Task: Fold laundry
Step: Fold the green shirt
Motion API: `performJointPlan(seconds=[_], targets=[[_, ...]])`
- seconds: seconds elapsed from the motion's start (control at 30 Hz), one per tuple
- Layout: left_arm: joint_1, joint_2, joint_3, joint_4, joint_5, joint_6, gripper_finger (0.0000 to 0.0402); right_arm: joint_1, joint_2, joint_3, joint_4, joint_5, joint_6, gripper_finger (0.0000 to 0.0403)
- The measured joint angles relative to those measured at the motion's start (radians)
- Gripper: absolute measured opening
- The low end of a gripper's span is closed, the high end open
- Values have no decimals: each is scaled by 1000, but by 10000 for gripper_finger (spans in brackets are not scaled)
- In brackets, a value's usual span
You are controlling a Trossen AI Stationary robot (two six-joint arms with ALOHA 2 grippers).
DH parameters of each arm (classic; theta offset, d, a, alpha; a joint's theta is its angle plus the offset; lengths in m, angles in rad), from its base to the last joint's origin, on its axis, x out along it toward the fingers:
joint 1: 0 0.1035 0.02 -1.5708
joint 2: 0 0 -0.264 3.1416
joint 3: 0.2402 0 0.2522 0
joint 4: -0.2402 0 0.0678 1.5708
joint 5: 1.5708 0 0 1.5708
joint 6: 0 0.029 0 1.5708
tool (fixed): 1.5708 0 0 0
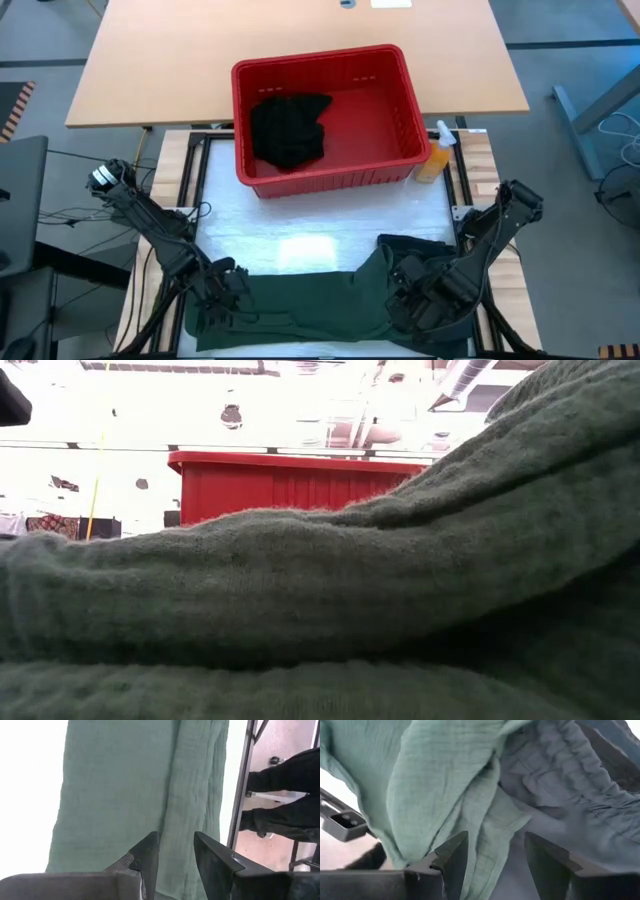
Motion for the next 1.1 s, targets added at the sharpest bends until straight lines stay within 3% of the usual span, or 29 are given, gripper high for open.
performJointPlan(seconds=[0.37, 0.53, 0.73, 0.83, 1.03, 1.1], targets=[[34, 0, 0, 0, 32, 49, 112, 53, -161, -364, 445, 118, 76, 222], [35, 0, 0, 0, 32, 44, 112, 40, -166, -404, 576, 175, 20, 222], [49, 0, 0, -6, 39, 68, 112, 22, -165, -405, 567, 218, -27, 216], [68, 0, 0, -17, 42, 93, 112, 2, -157, -405, 558, 218, -51, 185], [97, 0, -1, -11, 11, 147, 112, -23, -157, -406, 602, 200, -124, 32], [106, 0, -28, 29, 4, 157, 112, -26, -159, -403, 628, 195, -146, 19]])
